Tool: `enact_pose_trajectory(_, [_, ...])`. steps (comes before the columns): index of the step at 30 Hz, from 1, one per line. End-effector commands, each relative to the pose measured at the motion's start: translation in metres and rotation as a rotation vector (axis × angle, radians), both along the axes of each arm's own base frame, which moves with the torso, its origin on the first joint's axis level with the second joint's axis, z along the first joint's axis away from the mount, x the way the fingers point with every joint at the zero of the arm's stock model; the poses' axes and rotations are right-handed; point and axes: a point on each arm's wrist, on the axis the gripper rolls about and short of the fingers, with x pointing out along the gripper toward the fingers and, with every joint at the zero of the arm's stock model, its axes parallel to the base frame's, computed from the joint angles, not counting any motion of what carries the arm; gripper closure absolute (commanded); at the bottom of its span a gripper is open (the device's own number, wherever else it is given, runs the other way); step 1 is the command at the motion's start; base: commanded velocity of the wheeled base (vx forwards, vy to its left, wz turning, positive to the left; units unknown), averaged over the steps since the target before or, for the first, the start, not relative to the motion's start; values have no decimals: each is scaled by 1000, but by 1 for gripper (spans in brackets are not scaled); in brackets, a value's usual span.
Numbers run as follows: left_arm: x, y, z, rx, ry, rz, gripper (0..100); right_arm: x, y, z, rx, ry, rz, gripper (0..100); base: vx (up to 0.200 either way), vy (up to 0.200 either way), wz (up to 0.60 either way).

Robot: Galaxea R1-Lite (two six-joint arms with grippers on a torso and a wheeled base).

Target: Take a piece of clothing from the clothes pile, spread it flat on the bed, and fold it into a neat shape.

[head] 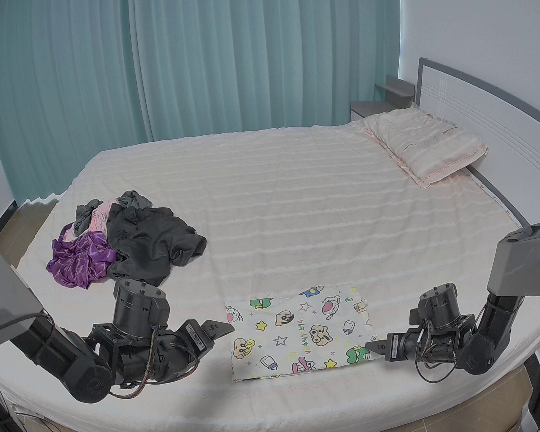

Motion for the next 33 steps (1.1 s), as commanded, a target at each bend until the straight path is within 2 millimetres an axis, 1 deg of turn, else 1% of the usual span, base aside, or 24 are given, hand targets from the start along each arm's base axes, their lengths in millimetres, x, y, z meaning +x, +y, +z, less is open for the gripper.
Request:
enact_pose_trajectory(1, [1, 0, -3, 4, 8, 1, 0, 13, -1, 16, 41, -66, -8, 0, 0, 0, 0])
enact_pose_trajectory(2, [1, 0, -3, 4, 8, 1, 0, 14, -1, 17, 44, -70, -6, 0, 0, 0, 0])
enact_pose_trajectory(3, [1, 0, -4, 6, 12, 1, 0, 31, -2, 29, 79, -125, -14, 0, 0, 0, 0])
enact_pose_trajectory(4, [1, 0, -4, 6, 12, 1, 0, 31, -2, 29, 79, -125, -14, 0, 0, 0, 0])
enact_pose_trajectory(6, [1, 0, -5, 7, 14, 1, 0, 60, 1, 37, 93, -151, -30, 0, 0, 0, 0])
enact_pose_trajectory(9, [2, 0, -6, 3, 9, 3, 0, 89, 3, 33, 95, -137, -55, 0, 0, 0, 0])
enact_pose_trajectory(11, [2, 1, -8, 1, 5, 8, 0, 107, 3, 25, 90, -126, -69, 0, 0, 0, 0])
enact_pose_trajectory(13, [3, 0, -9, -4, -4, 8, 0, 120, 5, 16, 88, -114, -75, 0, 0, 0, 0])
enact_pose_trajectory(14, [4, 0, -10, -5, -6, 8, 0, 121, 5, 15, 89, -109, -75, 0, 0, 0, 0])
enact_pose_trajectory(15, [4, 0, -13, -6, -12, 10, 0, 126, 4, 15, 126, -73, -47, 0, 0, 0, 0])
enact_pose_trajectory(17, [5, 0, -14, -8, -15, 10, 0, 127, 4, 16, 157, -39, -27, 0, 0, 0, 0])
enact_pose_trajectory(18, [4, 0, -16, -6, -14, 11, 0, 132, 5, 17, 192, -8, -15, 0, 0, 0, 0])
enact_pose_trajectory(19, [4, 0, -16, -6, -14, 11, 0, 132, 5, 17, 192, -8, -15, 0, 0, 0, 0])
enact_pose_trajectory(22, [5, 0, -17, -6, -14, 9, 0, 143, 0, 16, 253, 18, -6, 0, 0, 0, 0])
enact_pose_trajectory(28, [5, 0, -18, -4, -10, 11, 0, 154, -1, 15, 274, 20, 9, 0, 0, 0, 0])
enact_pose_trajectory(33, [5, 0, -19, -3, -9, 11, 0, 157, -2, 15, 279, 86, 26, 0, 0, 0, 0])
